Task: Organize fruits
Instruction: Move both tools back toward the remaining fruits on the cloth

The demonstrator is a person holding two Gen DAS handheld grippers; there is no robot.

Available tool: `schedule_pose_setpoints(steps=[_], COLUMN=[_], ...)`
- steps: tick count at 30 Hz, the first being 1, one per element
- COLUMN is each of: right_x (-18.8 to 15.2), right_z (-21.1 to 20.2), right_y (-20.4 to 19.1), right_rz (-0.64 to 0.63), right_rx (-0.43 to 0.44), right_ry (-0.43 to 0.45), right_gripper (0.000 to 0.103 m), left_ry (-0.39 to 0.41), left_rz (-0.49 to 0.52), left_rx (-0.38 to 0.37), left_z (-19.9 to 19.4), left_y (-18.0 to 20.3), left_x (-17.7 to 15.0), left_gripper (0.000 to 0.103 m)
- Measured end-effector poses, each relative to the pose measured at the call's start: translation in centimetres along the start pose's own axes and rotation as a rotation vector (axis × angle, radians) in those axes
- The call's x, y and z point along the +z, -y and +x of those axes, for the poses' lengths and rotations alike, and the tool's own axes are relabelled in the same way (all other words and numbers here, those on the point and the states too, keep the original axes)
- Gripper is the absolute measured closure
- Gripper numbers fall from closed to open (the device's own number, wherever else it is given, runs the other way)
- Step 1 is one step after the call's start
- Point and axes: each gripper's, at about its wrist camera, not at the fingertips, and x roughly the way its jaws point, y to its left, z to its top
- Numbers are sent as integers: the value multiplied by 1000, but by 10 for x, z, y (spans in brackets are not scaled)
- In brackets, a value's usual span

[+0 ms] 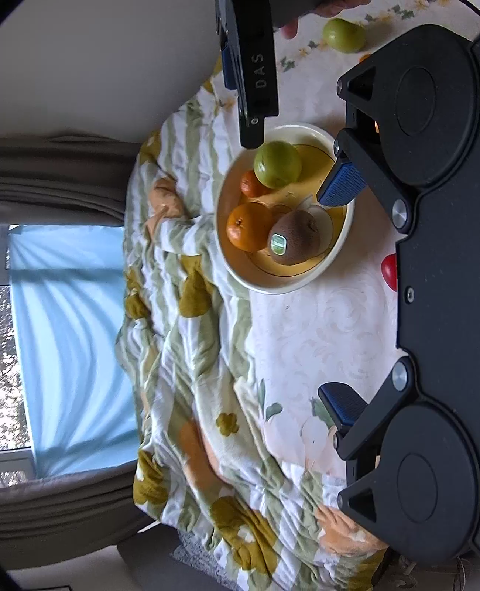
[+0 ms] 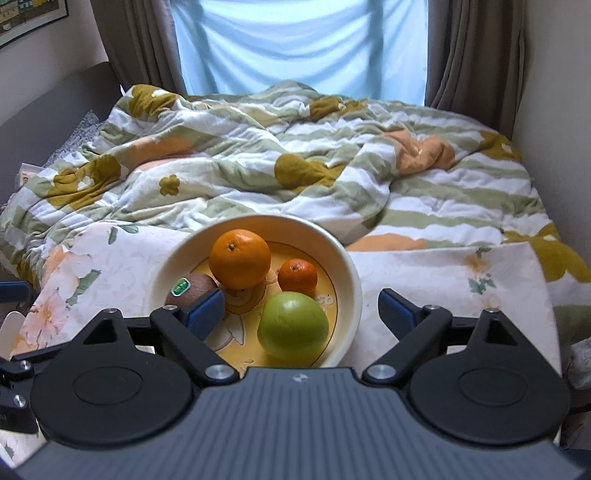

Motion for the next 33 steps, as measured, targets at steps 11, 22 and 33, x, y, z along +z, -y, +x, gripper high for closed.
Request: schedule_pose_setpoints(steps=[11,22,33], right_x=[-8,-34,-82], right_z=[-77,-153,-158], right_y=[1,4,-1], right_rz=[-36,-69,-106], right_rx=[24,59,68], right_ry=[78,129,116], right_gripper=[0,0,0], left_ry=[121,189,180], left_rz=[-49,-105,-175], left_rx=[71,135,195], left_z=[-69,-118,-105], left_y=[14,27,7], left_x=[-12,-48,-84], left_gripper=[0,0,0])
